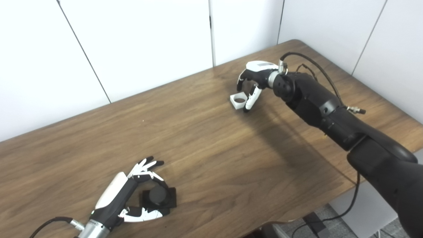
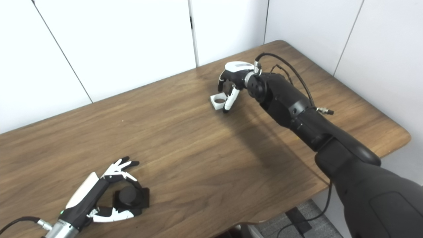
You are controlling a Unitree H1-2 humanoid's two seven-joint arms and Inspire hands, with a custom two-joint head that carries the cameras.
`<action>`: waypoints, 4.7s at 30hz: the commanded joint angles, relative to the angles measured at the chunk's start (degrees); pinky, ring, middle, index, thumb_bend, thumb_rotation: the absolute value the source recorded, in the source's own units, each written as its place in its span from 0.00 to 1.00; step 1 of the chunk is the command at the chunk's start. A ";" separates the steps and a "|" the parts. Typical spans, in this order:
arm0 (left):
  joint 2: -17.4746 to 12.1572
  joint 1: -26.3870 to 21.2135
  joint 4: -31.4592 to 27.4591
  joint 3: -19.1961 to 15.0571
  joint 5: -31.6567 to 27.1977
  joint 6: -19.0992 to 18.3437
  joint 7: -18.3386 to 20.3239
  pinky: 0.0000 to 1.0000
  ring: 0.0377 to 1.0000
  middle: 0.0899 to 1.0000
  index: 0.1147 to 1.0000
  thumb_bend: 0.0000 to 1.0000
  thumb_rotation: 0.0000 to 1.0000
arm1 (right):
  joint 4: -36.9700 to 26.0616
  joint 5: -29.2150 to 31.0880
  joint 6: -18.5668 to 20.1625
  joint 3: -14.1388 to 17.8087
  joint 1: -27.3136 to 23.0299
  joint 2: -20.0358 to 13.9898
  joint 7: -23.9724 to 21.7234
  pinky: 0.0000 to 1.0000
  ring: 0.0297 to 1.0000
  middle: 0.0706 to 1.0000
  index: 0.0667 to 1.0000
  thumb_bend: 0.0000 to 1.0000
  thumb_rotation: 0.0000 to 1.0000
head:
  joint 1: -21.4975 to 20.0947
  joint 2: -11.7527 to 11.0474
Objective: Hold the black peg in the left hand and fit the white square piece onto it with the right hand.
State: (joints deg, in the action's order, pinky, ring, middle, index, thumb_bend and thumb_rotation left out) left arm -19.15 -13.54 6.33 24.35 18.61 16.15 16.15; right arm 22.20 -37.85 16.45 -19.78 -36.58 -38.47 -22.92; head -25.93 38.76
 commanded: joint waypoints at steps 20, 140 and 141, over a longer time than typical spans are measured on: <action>-1.95 2.37 0.17 0.79 2.52 -2.84 2.85 1.00 1.00 0.90 0.42 0.52 0.05 | 1.57 -1.41 -2.53 -0.89 0.98 2.04 4.92 0.73 0.83 0.78 0.45 0.52 0.14 | 0.58 0.76; 5.24 -0.70 5.18 4.88 7.92 -6.25 -0.55 1.00 1.00 0.92 0.42 0.52 0.07 | -47.65 13.34 -16.83 0.67 9.13 9.14 -16.13 0.71 0.82 0.76 0.44 0.52 0.14 | 31.68 7.91; 5.30 -0.72 5.20 4.84 7.78 -6.29 -0.50 1.00 1.00 0.92 0.42 0.52 0.07 | -47.55 13.37 -16.85 0.57 9.17 9.31 -16.12 0.71 0.82 0.76 0.44 0.52 0.14 | 31.74 7.96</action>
State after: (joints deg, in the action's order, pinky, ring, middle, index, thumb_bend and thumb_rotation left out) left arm -14.16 -15.40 8.42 26.69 22.26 12.99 13.15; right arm -24.44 -24.65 1.20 -19.63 -26.02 -29.28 -39.90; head 5.80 46.67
